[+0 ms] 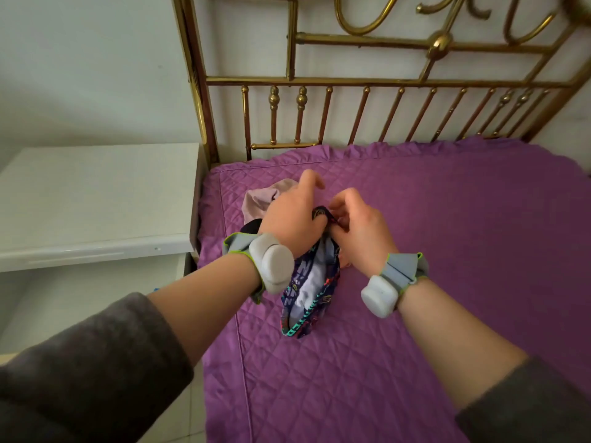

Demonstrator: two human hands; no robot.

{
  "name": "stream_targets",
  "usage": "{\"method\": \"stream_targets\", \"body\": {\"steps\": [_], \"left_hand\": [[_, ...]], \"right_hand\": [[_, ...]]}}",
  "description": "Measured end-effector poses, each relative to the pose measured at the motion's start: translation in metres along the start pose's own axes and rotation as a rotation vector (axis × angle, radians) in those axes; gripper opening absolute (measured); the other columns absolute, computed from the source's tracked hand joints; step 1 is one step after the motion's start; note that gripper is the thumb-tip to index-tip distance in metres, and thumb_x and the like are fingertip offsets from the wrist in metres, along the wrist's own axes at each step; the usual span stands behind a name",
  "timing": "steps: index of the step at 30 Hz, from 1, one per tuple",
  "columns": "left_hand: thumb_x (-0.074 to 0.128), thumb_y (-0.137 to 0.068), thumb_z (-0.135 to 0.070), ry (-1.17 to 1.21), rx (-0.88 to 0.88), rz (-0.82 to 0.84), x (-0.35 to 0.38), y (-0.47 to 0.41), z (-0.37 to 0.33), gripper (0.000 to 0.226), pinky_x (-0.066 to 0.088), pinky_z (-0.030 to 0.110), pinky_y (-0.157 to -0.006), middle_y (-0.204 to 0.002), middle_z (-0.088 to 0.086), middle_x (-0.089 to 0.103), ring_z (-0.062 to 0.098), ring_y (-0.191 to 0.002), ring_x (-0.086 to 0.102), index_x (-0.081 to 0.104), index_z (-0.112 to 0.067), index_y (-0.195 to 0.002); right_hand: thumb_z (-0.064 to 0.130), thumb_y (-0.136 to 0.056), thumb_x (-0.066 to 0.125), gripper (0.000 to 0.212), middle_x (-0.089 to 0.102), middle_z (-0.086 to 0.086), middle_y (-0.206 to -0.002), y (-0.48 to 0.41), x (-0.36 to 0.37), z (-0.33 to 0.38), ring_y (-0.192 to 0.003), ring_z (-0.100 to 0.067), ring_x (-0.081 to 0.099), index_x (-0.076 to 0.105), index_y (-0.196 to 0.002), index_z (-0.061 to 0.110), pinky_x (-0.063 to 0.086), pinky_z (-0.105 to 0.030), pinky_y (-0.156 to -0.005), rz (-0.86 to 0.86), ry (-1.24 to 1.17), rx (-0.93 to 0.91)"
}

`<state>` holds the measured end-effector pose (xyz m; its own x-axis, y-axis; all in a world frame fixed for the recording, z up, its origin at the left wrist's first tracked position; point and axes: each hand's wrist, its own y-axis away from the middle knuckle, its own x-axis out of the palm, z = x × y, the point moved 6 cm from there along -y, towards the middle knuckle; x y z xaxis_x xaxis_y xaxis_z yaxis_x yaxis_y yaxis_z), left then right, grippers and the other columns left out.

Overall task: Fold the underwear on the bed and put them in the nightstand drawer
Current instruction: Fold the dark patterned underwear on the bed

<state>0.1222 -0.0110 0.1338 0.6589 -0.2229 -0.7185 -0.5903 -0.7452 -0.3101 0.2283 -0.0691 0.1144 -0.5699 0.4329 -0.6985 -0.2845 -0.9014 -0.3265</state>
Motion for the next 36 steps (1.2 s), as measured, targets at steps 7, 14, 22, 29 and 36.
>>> {"method": "stream_targets", "body": {"steps": [7, 14, 22, 29, 36], "left_hand": [[0.032, -0.085, -0.008, 0.405, -0.317, -0.183, -0.042, -0.016, 0.006, 0.039, 0.051, 0.028, -0.043, -0.057, 0.001, 0.058, 0.017, -0.04, 0.057, 0.066, -0.026, -0.08], [0.031, -0.077, -0.001, 0.555, -0.685, -0.337, -0.078, -0.01, 0.076, 0.039, 0.037, 0.015, -0.031, -0.059, 0.01, 0.058, 0.017, -0.03, 0.05, 0.064, -0.016, -0.062], [0.058, -0.08, -0.008, 0.518, -0.693, -0.174, -0.064, 0.011, 0.091, 0.01, 0.054, 0.029, -0.057, -0.077, 0.016, 0.063, 0.026, -0.056, 0.064, 0.063, -0.013, -0.073], [0.066, -0.082, -0.009, 0.542, -0.786, -0.12, -0.067, 0.013, 0.085, 0.015, 0.051, 0.019, -0.038, -0.062, 0.011, 0.064, 0.012, -0.034, 0.059, 0.062, -0.013, -0.068], [0.04, -0.095, 0.001, 0.621, -0.73, -0.037, -0.061, 0.01, 0.081, 0.026, 0.052, 0.019, -0.037, -0.053, 0.004, 0.068, 0.008, -0.035, 0.06, 0.058, -0.014, -0.107]], "right_hand": [[0.007, -0.077, 0.06, 0.031, 0.054, -0.014, -0.106, 0.02, 0.012, -0.042, -0.093, -0.034, 0.055, 0.053, -0.107, 0.01, 0.044, -0.037, -0.072, 0.139, 0.236, 0.207], [0.022, -0.087, 0.059, 0.022, 0.068, -0.015, -0.085, 0.057, -0.018, -0.099, -0.074, -0.031, 0.066, 0.062, -0.104, 0.009, 0.046, -0.025, -0.056, 0.223, 0.241, 0.664], [0.002, -0.095, 0.039, 0.028, 0.068, -0.007, -0.056, 0.038, -0.051, -0.079, -0.04, -0.012, 0.063, 0.059, -0.102, 0.021, 0.05, -0.017, -0.04, -0.041, -0.749, 0.856], [-0.007, -0.092, 0.042, 0.025, 0.059, -0.013, -0.077, 0.017, -0.079, -0.07, -0.055, -0.016, 0.066, 0.06, -0.089, 0.01, 0.058, -0.024, -0.052, -0.236, -0.924, 0.787], [-0.009, -0.088, 0.048, 0.028, 0.062, -0.008, -0.077, 0.002, -0.1, -0.065, -0.067, -0.017, 0.061, 0.064, -0.104, 0.007, 0.056, -0.017, -0.056, -0.226, -0.672, 0.675]]}}
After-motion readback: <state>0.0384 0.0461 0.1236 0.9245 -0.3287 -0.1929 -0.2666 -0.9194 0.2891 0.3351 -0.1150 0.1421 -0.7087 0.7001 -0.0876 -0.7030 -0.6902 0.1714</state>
